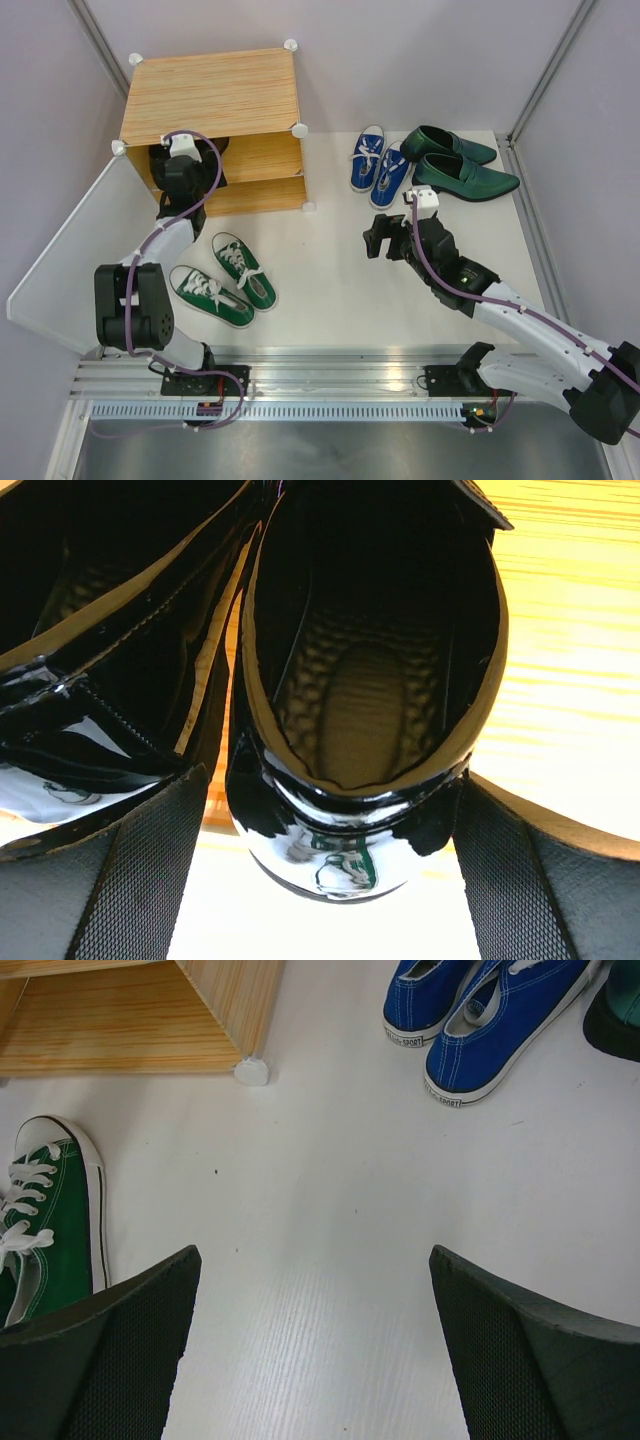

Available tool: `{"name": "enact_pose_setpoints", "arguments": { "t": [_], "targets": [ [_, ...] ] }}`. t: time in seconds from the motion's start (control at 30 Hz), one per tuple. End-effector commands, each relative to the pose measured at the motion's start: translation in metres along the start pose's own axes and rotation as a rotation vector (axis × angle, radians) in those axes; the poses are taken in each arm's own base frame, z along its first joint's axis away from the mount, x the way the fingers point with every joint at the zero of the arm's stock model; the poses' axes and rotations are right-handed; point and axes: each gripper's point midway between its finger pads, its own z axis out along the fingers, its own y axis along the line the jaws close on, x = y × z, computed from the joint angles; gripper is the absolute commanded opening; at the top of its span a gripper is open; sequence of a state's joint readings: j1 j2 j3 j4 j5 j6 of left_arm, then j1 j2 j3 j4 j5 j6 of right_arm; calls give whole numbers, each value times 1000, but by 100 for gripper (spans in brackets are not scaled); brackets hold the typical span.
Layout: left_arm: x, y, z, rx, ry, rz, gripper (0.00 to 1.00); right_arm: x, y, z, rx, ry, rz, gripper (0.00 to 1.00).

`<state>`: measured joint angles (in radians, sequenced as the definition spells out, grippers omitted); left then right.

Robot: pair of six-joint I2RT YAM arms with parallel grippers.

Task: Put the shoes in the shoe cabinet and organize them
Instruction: Adjust the shoe in the shoe cabinet.

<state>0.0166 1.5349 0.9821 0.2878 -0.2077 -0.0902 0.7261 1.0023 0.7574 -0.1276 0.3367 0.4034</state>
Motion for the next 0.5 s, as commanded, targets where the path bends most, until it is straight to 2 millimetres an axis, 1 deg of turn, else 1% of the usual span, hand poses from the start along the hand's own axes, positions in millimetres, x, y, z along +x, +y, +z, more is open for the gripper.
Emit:
{"name": "enact_pose_setpoints", "arguments": {
  "t": [0.0, 0.23, 0.47],
  "targets": [
    [-26, 19, -7, -66, -42, -38, 100, -15, 6, -4, -28, -46, 13, 98],
    [-32, 4, -19, 19, -42, -50, 100, -17, 7, -6, -41, -48, 17, 98],
    [-31, -1, -30, 60, -27, -47, 100, -18, 8, -9, -48, -55, 20, 98]
  ]
}}
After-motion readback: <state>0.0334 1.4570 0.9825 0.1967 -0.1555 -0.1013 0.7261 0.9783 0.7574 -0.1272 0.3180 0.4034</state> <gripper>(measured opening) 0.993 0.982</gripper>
